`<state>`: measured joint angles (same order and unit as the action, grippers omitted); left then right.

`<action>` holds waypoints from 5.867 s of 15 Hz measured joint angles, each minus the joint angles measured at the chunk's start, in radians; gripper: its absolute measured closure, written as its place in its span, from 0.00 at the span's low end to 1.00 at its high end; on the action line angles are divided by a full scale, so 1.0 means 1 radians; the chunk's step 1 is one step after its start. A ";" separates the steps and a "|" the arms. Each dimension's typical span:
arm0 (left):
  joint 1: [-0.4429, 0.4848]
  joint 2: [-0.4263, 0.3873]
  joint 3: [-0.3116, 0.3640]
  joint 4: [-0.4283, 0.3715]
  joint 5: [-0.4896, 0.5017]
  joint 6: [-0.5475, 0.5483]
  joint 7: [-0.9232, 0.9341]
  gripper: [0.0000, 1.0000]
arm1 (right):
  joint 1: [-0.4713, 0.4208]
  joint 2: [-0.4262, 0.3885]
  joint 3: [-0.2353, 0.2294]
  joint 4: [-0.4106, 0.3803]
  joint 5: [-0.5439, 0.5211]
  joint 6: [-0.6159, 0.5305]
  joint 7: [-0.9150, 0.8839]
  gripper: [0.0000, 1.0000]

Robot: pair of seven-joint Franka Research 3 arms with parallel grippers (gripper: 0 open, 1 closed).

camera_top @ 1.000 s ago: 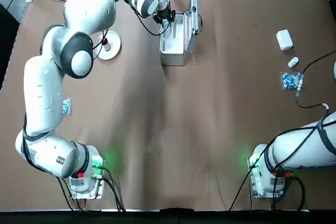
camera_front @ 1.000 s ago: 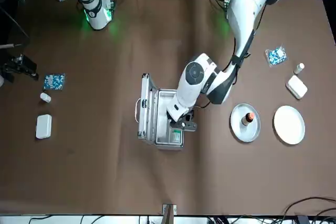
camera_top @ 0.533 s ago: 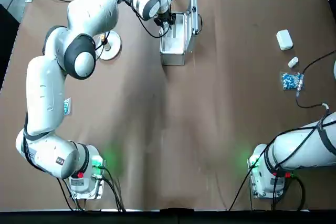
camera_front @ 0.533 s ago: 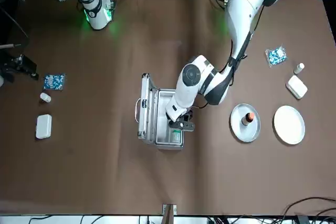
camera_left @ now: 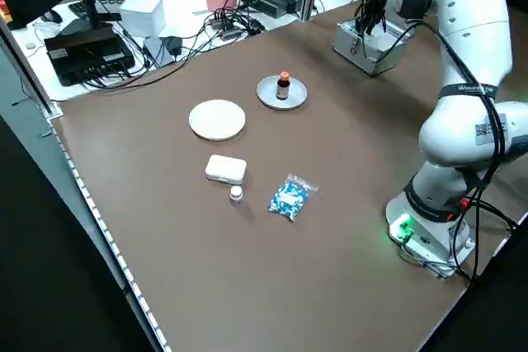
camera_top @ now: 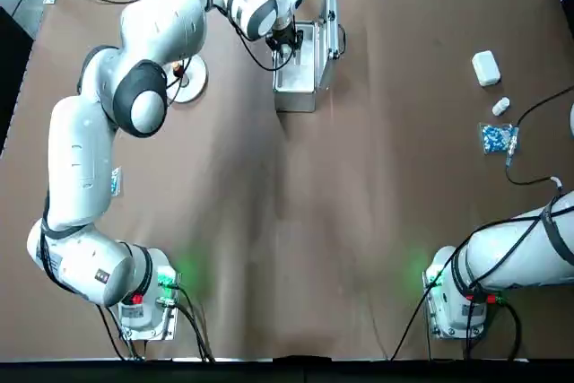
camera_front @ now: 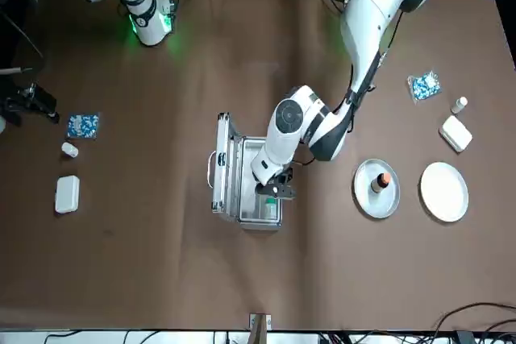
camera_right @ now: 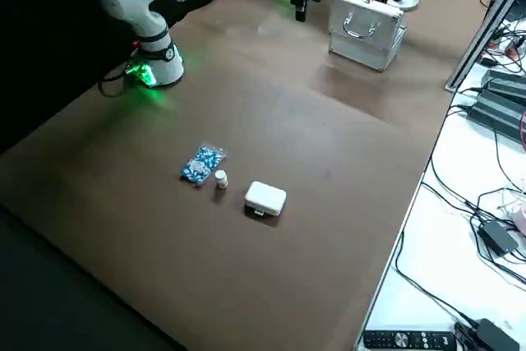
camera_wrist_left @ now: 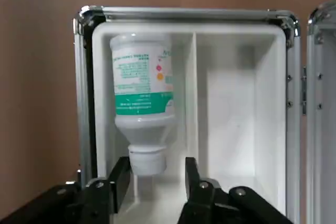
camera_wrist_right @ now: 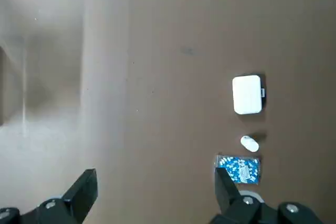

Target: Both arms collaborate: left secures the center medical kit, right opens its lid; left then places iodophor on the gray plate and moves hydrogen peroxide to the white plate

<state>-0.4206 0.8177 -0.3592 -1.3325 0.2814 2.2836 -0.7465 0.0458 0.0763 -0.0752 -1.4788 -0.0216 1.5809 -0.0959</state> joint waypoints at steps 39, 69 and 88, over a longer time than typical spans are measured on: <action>-0.107 0.009 0.152 0.028 0.000 0.033 -0.101 0.67 | 0.000 0.000 0.001 -0.002 0.000 -0.001 0.000 0.01; 0.321 -0.256 0.144 0.063 -0.630 -0.531 -0.036 0.67 | 0.003 0.000 0.003 -0.004 0.000 0.005 0.000 0.01; 0.936 -0.152 0.160 0.034 -1.069 -0.859 -0.132 0.67 | 0.005 0.000 0.004 -0.008 0.000 0.004 0.000 0.01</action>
<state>0.5157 0.6652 -0.1991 -1.2980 -0.7879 1.4245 -0.8785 0.0510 0.0764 -0.0711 -1.4863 -0.0215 1.5845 -0.0959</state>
